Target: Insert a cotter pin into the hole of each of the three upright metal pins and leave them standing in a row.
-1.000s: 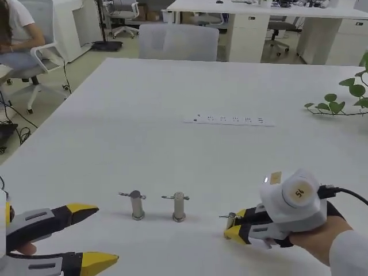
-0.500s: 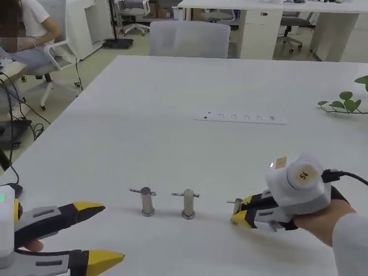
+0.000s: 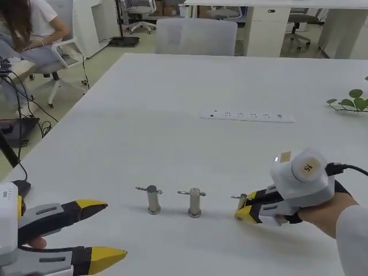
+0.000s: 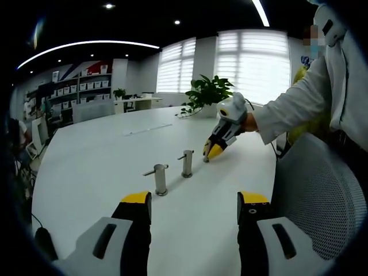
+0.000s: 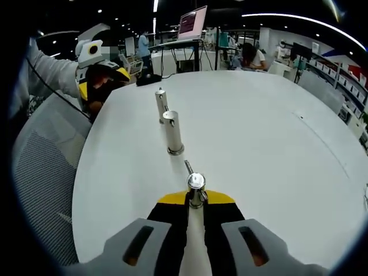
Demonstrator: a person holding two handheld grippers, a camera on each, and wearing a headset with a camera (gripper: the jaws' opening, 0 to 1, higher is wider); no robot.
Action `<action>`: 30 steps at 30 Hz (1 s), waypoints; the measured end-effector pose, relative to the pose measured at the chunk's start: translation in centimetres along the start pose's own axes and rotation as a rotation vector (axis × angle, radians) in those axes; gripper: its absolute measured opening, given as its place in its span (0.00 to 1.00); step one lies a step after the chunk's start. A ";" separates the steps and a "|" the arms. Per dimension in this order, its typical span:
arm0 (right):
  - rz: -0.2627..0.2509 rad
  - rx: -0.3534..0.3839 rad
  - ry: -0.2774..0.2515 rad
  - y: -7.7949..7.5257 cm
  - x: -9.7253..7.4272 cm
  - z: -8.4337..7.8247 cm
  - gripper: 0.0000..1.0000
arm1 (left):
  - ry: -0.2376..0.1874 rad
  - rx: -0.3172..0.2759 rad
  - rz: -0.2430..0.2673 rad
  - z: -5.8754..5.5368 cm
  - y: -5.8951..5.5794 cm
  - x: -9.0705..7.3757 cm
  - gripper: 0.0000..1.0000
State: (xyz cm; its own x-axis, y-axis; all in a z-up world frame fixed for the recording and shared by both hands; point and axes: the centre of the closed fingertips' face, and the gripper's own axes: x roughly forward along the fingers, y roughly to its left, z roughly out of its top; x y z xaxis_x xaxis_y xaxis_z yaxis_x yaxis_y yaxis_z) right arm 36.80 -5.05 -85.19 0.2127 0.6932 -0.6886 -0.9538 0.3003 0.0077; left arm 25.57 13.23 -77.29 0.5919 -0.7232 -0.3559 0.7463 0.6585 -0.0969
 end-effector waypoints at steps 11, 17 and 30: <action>0.009 0.014 -0.002 -0.4 0.0 -0.1 0.11 | 0.000 0.000 0.000 0.0 0.1 0.1 0.59; 0.006 0.033 0.004 -0.4 -0.2 -0.3 0.16 | -0.003 0.001 -0.001 0.1 0.1 0.1 0.59; -0.023 0.103 -0.004 -0.2 -1.5 -0.9 0.29 | -0.017 0.010 0.000 0.8 0.2 0.4 0.59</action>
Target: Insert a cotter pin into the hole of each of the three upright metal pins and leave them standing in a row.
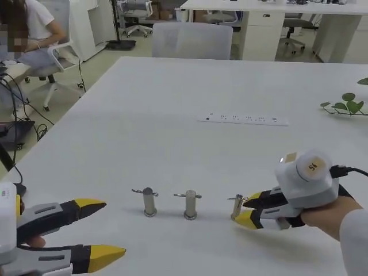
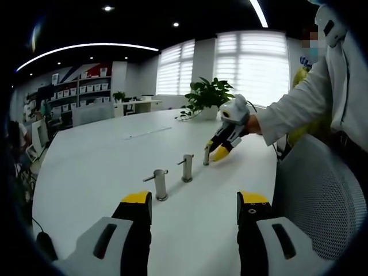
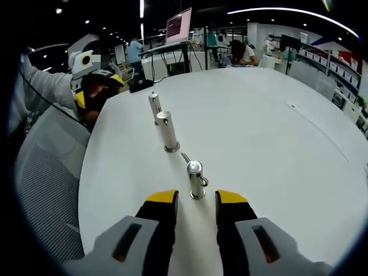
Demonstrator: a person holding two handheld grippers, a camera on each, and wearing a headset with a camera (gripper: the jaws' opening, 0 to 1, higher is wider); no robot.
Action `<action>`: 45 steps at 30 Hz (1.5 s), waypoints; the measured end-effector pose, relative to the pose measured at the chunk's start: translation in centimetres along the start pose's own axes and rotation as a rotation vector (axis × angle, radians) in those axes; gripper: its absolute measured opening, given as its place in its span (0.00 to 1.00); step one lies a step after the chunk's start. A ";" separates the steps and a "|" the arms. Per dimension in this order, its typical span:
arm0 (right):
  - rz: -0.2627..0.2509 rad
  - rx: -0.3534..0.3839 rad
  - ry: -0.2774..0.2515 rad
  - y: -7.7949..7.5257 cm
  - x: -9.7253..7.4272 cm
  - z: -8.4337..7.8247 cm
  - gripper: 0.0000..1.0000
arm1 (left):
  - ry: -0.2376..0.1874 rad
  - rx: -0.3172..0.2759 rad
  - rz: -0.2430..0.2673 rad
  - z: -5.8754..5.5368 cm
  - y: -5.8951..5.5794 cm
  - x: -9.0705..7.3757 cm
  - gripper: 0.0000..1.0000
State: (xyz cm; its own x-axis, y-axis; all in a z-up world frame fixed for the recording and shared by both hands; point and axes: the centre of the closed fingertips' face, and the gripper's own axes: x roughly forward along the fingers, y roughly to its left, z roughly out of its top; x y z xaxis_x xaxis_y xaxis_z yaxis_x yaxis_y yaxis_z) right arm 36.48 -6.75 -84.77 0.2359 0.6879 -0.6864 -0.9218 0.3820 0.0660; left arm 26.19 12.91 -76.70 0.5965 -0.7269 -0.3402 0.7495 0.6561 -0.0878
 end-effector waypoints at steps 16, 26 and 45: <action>-0.028 0.095 -0.051 3.1 -3.3 -1.4 0.44 | -0.028 0.006 -0.003 0.6 -0.2 0.3 0.60; -0.053 0.112 -0.109 4.6 -5.5 -0.6 0.54 | -0.033 0.021 -0.004 1.1 -0.7 -0.2 0.61; -0.146 0.063 -0.182 7.5 -9.5 0.9 0.73 | -0.038 0.021 0.067 1.4 -0.3 -2.7 0.66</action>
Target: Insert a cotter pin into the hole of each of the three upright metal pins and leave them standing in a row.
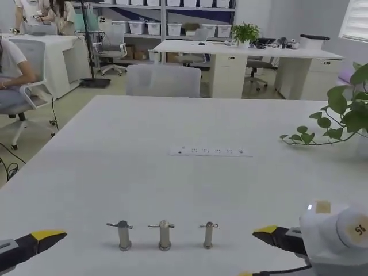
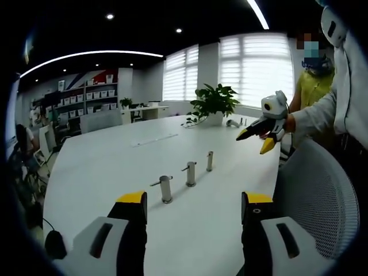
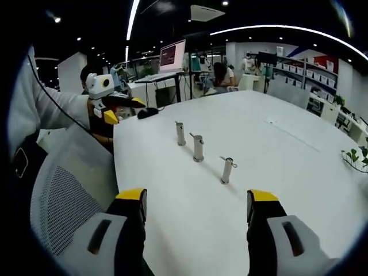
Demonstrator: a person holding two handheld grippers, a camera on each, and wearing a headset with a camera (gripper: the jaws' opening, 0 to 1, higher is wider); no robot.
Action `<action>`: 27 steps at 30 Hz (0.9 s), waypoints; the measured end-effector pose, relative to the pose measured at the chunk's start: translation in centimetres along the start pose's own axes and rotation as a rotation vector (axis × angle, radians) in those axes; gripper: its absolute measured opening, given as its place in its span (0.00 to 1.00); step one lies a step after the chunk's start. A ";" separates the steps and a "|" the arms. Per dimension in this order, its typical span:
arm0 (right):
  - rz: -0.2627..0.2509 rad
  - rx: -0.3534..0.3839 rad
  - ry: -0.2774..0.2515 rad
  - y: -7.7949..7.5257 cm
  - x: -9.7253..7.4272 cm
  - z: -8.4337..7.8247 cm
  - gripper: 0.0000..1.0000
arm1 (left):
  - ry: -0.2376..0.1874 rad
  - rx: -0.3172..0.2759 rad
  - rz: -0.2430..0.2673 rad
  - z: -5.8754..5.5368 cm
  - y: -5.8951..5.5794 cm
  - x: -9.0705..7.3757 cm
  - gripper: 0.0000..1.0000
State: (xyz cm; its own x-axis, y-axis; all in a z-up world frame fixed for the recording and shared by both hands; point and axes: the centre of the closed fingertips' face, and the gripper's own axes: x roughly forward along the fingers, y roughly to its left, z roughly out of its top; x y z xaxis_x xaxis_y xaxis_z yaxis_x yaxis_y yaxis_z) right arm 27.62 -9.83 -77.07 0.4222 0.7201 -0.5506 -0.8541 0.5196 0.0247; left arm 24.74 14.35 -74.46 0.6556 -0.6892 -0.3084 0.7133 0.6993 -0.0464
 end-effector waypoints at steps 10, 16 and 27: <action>-0.041 0.039 -0.027 0.7 -1.1 0.2 0.81 | 0.004 -0.020 0.056 -0.3 0.3 -1.0 0.70; -0.051 0.039 -0.016 1.0 -1.6 -0.3 0.81 | 0.003 -0.033 0.079 -0.7 0.2 -1.3 0.72; -0.058 0.051 -0.015 1.0 -1.7 -0.7 0.81 | 0.004 -0.047 0.082 -0.8 -0.1 -1.4 0.71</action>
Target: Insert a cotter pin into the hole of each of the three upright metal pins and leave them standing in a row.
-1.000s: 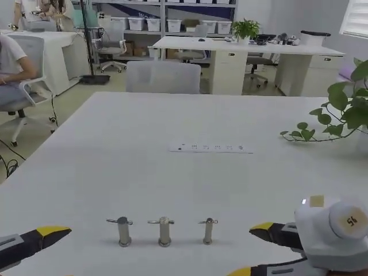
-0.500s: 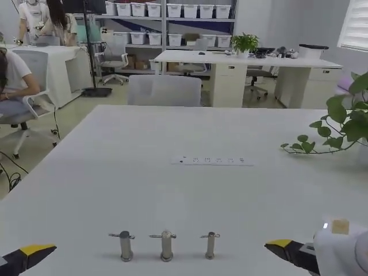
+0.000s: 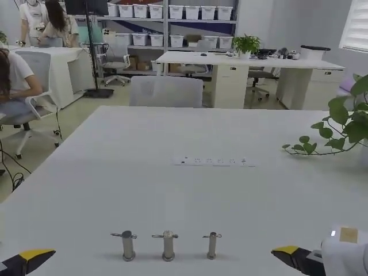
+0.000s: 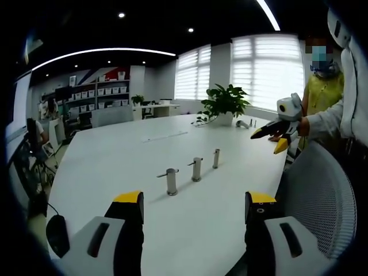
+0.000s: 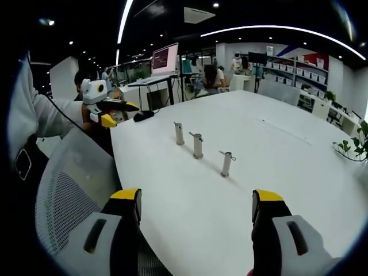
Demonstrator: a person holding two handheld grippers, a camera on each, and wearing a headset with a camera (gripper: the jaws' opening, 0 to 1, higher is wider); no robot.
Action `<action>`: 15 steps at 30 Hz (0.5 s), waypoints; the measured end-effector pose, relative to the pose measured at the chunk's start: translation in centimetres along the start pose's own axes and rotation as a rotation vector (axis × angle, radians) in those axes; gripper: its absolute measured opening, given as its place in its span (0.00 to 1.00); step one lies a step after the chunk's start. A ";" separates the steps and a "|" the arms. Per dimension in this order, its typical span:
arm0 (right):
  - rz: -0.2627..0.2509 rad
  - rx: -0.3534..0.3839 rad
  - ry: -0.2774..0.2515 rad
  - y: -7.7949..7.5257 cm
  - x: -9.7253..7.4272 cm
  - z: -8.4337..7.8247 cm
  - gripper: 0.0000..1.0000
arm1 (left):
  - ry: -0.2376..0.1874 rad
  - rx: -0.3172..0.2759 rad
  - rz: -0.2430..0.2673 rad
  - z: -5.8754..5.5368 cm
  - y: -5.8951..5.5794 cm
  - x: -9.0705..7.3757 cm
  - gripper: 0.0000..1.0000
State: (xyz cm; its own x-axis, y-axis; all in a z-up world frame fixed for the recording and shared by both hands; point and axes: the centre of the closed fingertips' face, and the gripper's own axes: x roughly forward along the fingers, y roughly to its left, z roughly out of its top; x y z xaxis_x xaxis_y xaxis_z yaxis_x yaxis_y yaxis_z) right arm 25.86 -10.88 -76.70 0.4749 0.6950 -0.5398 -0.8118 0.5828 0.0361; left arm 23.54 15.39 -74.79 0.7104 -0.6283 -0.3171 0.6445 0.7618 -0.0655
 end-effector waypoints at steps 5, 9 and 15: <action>0.001 0.001 0.004 0.0 0.1 -0.2 0.81 | -0.001 -0.001 0.001 0.0 0.1 0.0 0.71; 0.002 0.001 0.007 0.1 0.3 -0.3 0.81 | 0.006 -0.003 0.001 -0.1 0.1 0.1 0.71; 0.004 0.004 0.006 0.2 0.4 -0.4 0.81 | 0.007 -0.002 0.003 0.0 0.1 0.0 0.71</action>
State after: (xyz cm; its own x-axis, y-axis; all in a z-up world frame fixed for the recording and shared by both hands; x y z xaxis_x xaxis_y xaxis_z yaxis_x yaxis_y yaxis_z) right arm 25.79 -10.67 -77.20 0.4698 0.6945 -0.5449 -0.8123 0.5818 0.0411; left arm 23.66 15.48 -74.77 0.7103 -0.6249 -0.3239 0.6419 0.7640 -0.0663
